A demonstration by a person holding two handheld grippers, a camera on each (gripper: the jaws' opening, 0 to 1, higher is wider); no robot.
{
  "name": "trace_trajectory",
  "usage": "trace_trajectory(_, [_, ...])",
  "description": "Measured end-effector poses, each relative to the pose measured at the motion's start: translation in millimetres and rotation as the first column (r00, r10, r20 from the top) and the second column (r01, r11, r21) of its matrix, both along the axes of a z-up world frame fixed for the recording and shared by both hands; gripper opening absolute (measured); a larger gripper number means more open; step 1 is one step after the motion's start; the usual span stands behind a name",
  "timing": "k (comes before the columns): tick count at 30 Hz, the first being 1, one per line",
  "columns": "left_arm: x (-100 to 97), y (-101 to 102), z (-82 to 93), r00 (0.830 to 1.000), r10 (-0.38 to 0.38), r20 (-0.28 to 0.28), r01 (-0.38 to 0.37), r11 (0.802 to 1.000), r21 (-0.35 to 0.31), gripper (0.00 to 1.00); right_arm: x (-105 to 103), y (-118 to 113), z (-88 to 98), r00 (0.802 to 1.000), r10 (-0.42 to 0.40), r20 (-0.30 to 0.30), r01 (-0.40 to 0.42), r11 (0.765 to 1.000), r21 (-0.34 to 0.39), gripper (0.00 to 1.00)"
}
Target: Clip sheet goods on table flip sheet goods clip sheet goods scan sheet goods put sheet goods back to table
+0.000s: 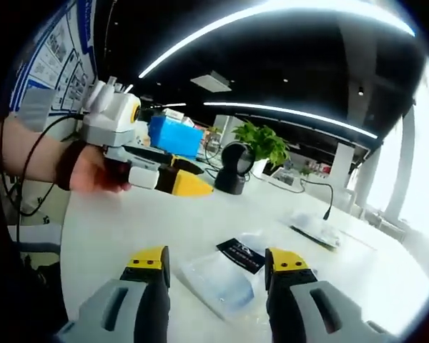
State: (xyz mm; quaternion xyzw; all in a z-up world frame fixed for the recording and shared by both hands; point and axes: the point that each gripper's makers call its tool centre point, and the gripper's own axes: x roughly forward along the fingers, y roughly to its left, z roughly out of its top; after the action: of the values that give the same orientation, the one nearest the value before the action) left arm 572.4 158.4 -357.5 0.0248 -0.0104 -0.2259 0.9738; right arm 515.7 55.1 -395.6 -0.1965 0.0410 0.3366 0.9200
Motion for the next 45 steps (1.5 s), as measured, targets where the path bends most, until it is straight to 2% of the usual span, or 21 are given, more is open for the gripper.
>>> trace_trajectory(4, [-0.4, -1, -0.2, 1.000, -0.005, 0.000, 0.005, 1.000, 0.003, 0.31, 1, -2, -4.8, 1.000, -0.019, -0.024, 0.019, 1.000, 0.006, 0.40])
trace_trajectory(10, [-0.2, -1, -0.3, 1.000, -0.006, -0.002, 0.006, 1.000, 0.001, 0.31, -3, 2, -12.5, 0.995, -0.023, -0.097, 0.029, 0.998, 0.056, 0.20])
trace_trajectory(15, [-0.1, -2, -0.5, 1.000, -0.010, -0.004, 0.010, 1.000, 0.000, 0.31, -4, 2, -16.9, 0.988, -0.036, -0.149, 0.046, 0.997, 0.069, 0.01])
trace_trajectory(21, [-0.1, -3, -1.0, 1.000, -0.016, -0.006, 0.016, 1.000, 0.000, 0.31, -4, 2, -18.6, 0.985, -0.029, -0.172, 0.043, 0.996, 0.080, 0.00])
trace_trajectory(30, [0.8, -1, 0.2, 1.000, -0.014, -0.006, 0.014, 1.000, -0.017, 0.31, -4, 2, -17.5, 0.991, -0.013, -0.134, 0.020, 0.999, 0.048, 0.00])
trace_trajectory(34, [0.0, -3, -0.7, 1.000, -0.021, -0.006, 0.021, 1.000, -0.006, 0.31, -6, -2, -5.3, 0.995, -0.025, -0.096, 0.034, 0.996, 0.086, 0.00])
trace_trajectory(41, [0.6, -1, 0.6, 1.000, -0.010, -0.004, 0.010, 1.000, -0.018, 0.31, -4, -10, 16.8, 0.994, -0.051, -0.096, 0.067, 0.983, 0.170, 0.00])
trace_trajectory(45, [0.3, -2, 0.9, 1.000, -0.015, -0.004, 0.015, 1.000, -0.018, 0.31, -2, -10, 21.2, 0.995, -0.055, -0.087, 0.069, 0.983, 0.172, 0.00])
